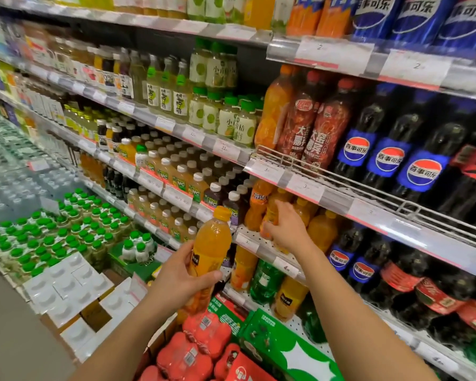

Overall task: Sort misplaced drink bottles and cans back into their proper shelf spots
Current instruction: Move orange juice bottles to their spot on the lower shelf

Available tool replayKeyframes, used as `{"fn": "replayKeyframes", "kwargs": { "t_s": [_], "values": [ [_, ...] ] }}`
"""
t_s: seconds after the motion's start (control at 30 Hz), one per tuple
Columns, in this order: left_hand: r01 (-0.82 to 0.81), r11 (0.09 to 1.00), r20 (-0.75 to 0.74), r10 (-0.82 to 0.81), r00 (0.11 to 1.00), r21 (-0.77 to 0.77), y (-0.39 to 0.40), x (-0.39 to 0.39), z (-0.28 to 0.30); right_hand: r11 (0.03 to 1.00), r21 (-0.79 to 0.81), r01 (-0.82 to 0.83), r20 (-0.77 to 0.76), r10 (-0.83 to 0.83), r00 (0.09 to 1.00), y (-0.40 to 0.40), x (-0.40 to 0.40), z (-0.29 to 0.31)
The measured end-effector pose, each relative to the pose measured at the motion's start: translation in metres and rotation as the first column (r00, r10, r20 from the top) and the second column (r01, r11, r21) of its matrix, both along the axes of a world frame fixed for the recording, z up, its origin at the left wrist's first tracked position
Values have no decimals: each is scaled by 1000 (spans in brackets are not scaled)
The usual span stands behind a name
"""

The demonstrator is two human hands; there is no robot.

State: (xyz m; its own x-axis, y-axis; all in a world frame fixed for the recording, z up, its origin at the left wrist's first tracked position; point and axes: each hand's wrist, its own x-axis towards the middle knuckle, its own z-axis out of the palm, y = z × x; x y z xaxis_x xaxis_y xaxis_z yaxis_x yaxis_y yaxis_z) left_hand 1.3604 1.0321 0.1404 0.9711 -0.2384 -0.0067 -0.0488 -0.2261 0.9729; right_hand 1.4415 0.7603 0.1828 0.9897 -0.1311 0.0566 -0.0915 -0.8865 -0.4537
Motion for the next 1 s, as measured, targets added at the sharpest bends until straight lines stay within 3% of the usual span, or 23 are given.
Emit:
{"fn": "replayKeyframes", "kwargs": {
  "t_s": [0.3, 0.5, 0.57, 0.63, 0.67, 0.73, 0.77, 0.83, 1.0],
  "values": [
    [172, 984, -10, -172, 985, -41, 41, 105, -1, 970, -191, 151, -124, -176, 977, 28, 98, 9],
    [248, 967, 3, -249, 969, -52, 58, 160, -2, 932, 40, 360, -261, -338, 904, 55, 138, 19],
    [250, 966, -9, -251, 968, -69, 59, 172, -3, 829, 233, 508, -312, -431, 847, 55, 140, 9],
    [260, 962, -13, -262, 965, -77, 57, 183, -5, 580, 550, 601, -359, -486, 797, 52, 137, -3],
    [263, 961, -16, -265, 964, -84, 56, 188, -6, 521, 609, 598, -349, -501, 792, 51, 139, -9],
    [258, 962, -21, -261, 965, -95, 54, 196, -10, 654, 469, 594, -255, -544, 800, 51, 147, -12],
    [257, 961, -26, -261, 965, -104, 54, 200, -12, 736, 323, 595, -186, -567, 802, 52, 150, -10],
    [268, 957, -31, -273, 962, -114, 51, 208, -18, 809, 141, 571, -61, -569, 820, 53, 151, -9],
    [265, 956, -48, -273, 961, -128, 30, 223, -23, 834, 206, 512, 46, -531, 846, 44, 125, -21]
  ]
}}
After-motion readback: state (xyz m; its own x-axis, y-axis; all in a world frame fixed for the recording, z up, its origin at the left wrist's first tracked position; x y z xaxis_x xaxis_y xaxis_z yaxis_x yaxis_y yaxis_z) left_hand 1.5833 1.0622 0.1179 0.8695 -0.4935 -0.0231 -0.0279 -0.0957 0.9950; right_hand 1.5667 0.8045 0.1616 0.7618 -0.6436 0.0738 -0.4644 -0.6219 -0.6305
